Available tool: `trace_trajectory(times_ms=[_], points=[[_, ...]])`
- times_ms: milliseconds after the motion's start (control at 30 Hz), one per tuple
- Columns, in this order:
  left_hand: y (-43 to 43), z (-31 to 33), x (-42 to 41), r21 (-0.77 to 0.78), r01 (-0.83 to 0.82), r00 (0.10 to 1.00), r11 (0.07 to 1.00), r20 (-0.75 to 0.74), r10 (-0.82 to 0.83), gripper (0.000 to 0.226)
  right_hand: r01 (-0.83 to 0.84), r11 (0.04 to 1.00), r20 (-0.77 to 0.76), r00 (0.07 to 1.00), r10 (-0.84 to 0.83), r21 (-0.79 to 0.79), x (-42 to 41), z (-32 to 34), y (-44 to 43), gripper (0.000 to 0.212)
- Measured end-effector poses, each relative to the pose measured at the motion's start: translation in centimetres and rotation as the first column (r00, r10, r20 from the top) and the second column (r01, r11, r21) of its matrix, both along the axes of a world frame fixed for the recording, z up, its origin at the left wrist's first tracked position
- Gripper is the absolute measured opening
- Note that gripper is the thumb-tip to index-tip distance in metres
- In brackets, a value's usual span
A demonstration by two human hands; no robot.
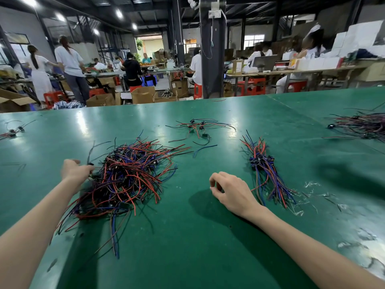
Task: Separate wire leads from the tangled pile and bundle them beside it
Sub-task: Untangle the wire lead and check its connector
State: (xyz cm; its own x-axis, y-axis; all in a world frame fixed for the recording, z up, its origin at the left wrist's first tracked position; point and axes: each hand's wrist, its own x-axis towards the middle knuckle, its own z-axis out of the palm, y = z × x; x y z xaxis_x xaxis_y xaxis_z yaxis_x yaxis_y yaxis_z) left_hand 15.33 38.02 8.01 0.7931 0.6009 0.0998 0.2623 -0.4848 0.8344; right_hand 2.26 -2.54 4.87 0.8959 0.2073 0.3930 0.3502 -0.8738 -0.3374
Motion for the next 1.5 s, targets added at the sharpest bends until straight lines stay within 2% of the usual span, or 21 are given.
trace_trajectory(times_ms=[100,200,333,467,533,567,600,633,700,767,833,933,1033,1133,1233,1400,1500], points=[[-0.6,2.0,-0.4,0.086,-0.043,0.984,0.995,0.178,0.027,0.05,0.003,1.0,0.002,1.0,-0.003,-0.01,0.2,-0.1,0.1,0.004],[-2.3,4.9,-0.9,0.183,-0.053,0.925,0.982,0.378,-0.02,0.042,0.005,1.0,-0.001,1.0,-0.005,-0.01,0.2,-0.1,0.1,0.003],[-6.6,9.1,-2.0,0.315,-0.086,0.777,0.945,0.616,-0.134,0.032,0.008,1.0,0.003,1.0,-0.008,0.006,0.0,0.0,0.0,0.002],[-11.1,11.7,-4.0,0.389,-0.111,0.612,0.915,0.752,-0.245,0.028,0.018,0.998,0.001,1.0,-0.018,0.06,-0.2,0.2,0.1,0.002],[-13.1,11.9,-4.8,0.307,0.043,0.618,0.951,0.74,-0.266,0.027,0.027,0.995,-0.011,1.0,-0.026,0.095,-0.2,0.3,0.1,0.003],[-14.2,11.5,-5.1,0.194,0.191,0.658,0.962,0.702,-0.273,0.025,0.032,0.993,-0.017,0.999,-0.03,0.116,-0.2,0.4,0.1,0.004],[-15.4,10.8,-5.6,0.039,0.357,0.704,0.933,0.645,-0.296,0.022,0.035,0.99,-0.025,0.999,-0.031,0.138,-0.2,0.4,0.0,0.004],[-16.6,9.7,-6.2,-0.137,0.494,0.744,0.858,0.578,-0.336,0.018,0.036,0.987,-0.031,0.999,-0.031,0.158,-0.2,0.4,0.0,0.004],[-19.3,6.7,-7.6,-0.449,0.584,0.803,0.676,0.44,-0.401,0.009,0.038,0.982,-0.038,0.999,-0.032,0.187,-0.1,0.4,0.0,0.004],[-21.6,3.6,-9.0,-0.624,0.555,0.828,0.55,0.353,-0.436,0.004,0.04,0.978,-0.041,0.999,-0.033,0.206,0.0,0.3,0.0,0.005],[-23.4,1.4,-9.8,-0.706,0.54,0.813,0.458,0.298,-0.5,0.006,0.045,0.973,-0.046,0.998,-0.035,0.225,0.2,0.2,-0.1,0.005],[-24.7,-0.3,-10.9,-0.779,0.535,0.771,0.327,0.291,-0.567,0.006,0.058,0.948,-0.051,0.998,-0.044,0.314,0.5,0.1,-0.3,0.006],[-25.0,-1.0,-11.5,-0.808,0.519,0.753,0.278,0.279,-0.595,0.008,0.081,0.896,-0.073,0.996,-0.054,0.436,0.6,0.1,-0.5,0.013],[-24.9,-1.3,-11.8,-0.806,0.521,0.745,0.281,0.268,-0.611,0.01,0.085,0.868,-0.076,0.996,-0.055,0.489,0.6,0.1,-0.6,0.015],[-24.9,-1.3,-12.0,-0.788,0.543,0.725,0.291,0.265,-0.635,0.012,0.073,0.847,-0.048,0.997,-0.056,0.526,0.5,0.4,-0.5,0.009],[-25.3,-1.5,-12.7,-0.691,0.645,0.648,0.327,0.267,-0.714,0.014,0.022,0.743,-0.101,0.993,0.062,0.669,0.0,1.0,0.2,0.013],[-25.5,-1.5,-12.9,-0.661,0.67,0.634,0.338,0.273,-0.723,0.013,-0.003,0.689,-0.098,0.989,0.108,0.725,-0.3,1.2,0.5,0.019]])
